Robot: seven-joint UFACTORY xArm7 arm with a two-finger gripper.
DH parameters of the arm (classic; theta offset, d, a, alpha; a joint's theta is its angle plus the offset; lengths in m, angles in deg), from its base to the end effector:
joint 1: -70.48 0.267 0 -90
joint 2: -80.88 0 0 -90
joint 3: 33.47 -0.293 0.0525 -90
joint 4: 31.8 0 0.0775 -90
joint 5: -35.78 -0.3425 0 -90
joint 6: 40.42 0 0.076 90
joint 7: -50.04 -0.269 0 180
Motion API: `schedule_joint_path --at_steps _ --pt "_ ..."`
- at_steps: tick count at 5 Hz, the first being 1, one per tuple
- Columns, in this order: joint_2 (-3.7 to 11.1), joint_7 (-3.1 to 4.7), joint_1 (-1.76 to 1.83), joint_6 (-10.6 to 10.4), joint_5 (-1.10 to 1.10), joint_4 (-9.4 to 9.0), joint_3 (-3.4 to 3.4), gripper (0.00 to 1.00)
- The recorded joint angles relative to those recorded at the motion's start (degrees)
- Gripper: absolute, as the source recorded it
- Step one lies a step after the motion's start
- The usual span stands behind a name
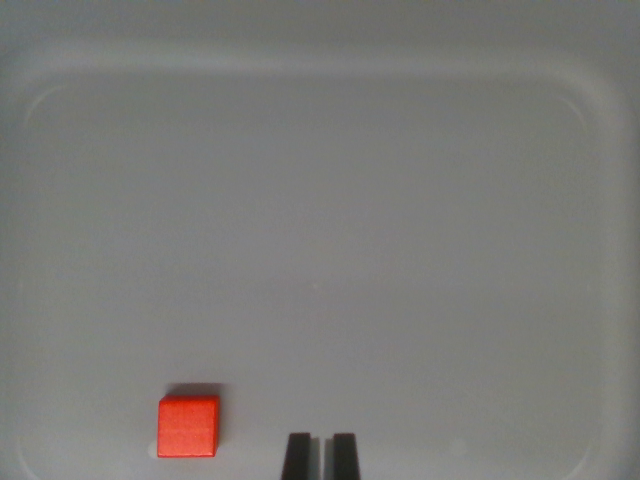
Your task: Reach red block
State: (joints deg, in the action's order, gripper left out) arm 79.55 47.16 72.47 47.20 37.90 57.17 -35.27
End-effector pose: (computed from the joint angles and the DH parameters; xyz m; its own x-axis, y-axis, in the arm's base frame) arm 0.4759 0.0218 0.3755 0.9987 0.0174 0.0486 0.0157 -0.9993 0.0353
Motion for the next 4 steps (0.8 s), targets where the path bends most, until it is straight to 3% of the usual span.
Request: schedule_joint_path --at_steps 4 --pt "0.4 -0.3 0.23 -1.59 0.01 -1.48 -0.2 0.0"
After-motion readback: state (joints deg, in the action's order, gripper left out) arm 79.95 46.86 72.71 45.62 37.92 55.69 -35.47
